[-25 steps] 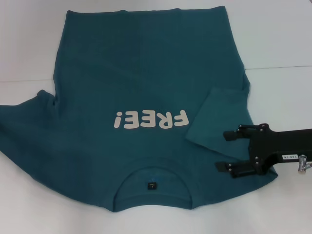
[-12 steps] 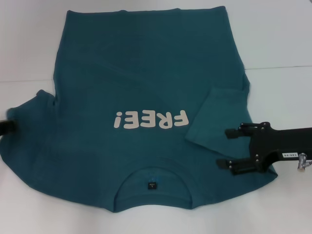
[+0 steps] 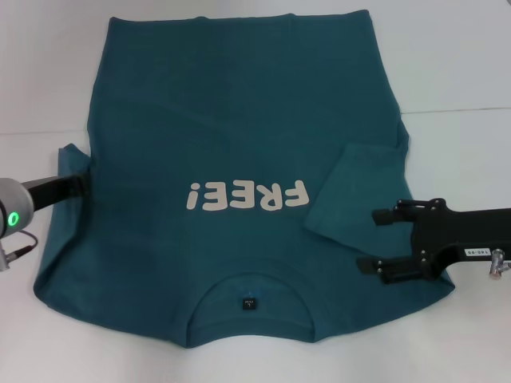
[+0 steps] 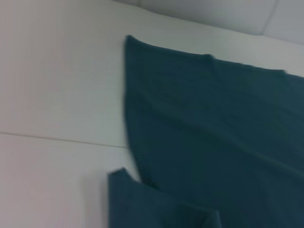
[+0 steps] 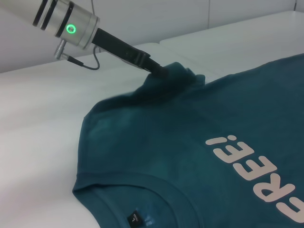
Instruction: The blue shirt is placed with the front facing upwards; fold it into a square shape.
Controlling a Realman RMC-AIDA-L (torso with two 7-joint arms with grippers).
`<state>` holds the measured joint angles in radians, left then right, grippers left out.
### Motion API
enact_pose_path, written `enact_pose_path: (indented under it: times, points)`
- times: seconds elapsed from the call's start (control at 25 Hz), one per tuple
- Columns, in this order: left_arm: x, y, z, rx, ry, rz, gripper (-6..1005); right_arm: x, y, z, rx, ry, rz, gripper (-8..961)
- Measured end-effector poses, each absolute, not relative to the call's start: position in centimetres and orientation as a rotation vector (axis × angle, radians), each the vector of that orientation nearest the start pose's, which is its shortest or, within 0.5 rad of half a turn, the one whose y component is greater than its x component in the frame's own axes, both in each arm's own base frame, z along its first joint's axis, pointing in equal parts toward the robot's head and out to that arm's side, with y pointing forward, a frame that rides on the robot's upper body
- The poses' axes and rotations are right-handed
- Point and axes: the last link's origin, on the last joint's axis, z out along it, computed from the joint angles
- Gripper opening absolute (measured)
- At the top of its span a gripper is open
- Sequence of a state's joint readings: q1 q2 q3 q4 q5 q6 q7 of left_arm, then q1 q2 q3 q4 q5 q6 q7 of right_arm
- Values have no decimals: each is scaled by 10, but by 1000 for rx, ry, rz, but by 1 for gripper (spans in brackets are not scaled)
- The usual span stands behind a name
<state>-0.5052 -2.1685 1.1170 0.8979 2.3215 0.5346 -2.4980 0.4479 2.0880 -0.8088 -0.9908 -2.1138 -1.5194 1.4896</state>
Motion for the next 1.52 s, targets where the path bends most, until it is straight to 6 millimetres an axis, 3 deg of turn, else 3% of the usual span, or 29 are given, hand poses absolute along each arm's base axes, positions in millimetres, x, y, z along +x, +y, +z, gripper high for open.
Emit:
enact_pose_path:
  times: [0.88, 1.52]
  points:
    - [-233, 411, -38, -2007, -1267, -430, 31, 269, 333, 32, -2719, 477, 331, 925]
    - [-244, 412, -51, -1955, -1359, -443, 47, 270, 332, 32, -2721, 470, 326, 925]
